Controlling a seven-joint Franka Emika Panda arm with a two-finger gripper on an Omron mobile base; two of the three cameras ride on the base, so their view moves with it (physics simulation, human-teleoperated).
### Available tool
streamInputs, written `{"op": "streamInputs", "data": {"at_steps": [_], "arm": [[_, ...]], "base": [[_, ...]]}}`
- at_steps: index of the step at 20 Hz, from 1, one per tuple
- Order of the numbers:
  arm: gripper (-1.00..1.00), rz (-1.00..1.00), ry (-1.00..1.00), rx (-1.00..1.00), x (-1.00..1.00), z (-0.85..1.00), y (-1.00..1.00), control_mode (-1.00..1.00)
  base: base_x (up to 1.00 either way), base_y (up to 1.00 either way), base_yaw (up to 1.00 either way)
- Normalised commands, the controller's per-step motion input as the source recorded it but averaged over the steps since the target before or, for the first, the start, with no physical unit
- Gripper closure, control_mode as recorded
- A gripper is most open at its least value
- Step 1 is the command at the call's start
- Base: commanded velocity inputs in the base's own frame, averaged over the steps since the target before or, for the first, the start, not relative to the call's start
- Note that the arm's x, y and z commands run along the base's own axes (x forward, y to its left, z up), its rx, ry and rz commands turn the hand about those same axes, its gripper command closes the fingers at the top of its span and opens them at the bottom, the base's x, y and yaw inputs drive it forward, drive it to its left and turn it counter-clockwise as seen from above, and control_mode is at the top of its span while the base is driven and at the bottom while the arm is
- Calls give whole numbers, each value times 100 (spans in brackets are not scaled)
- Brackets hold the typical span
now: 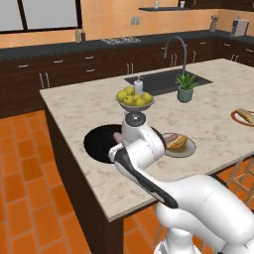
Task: Place one bun and one sausage from the bowl on each plate.
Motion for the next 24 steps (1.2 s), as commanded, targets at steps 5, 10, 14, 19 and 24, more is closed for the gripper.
{"op": "streamInputs", "data": {"at_steps": [5, 10, 14, 19, 24], "arm": [[100, -2, 0, 0, -14, -2, -10, 100], [100, 0, 0, 0, 0, 0, 0, 100], [100, 0, 0, 0, 0, 0, 0, 100], [100, 0, 0, 0, 0, 0, 0, 100], [100, 0, 0, 0, 0, 0, 0, 100]], "base": [[-68, -76, -19], [-29, -100, -37], [11, -100, -29], [57, -100, -20], [97, -100, -14]]}}
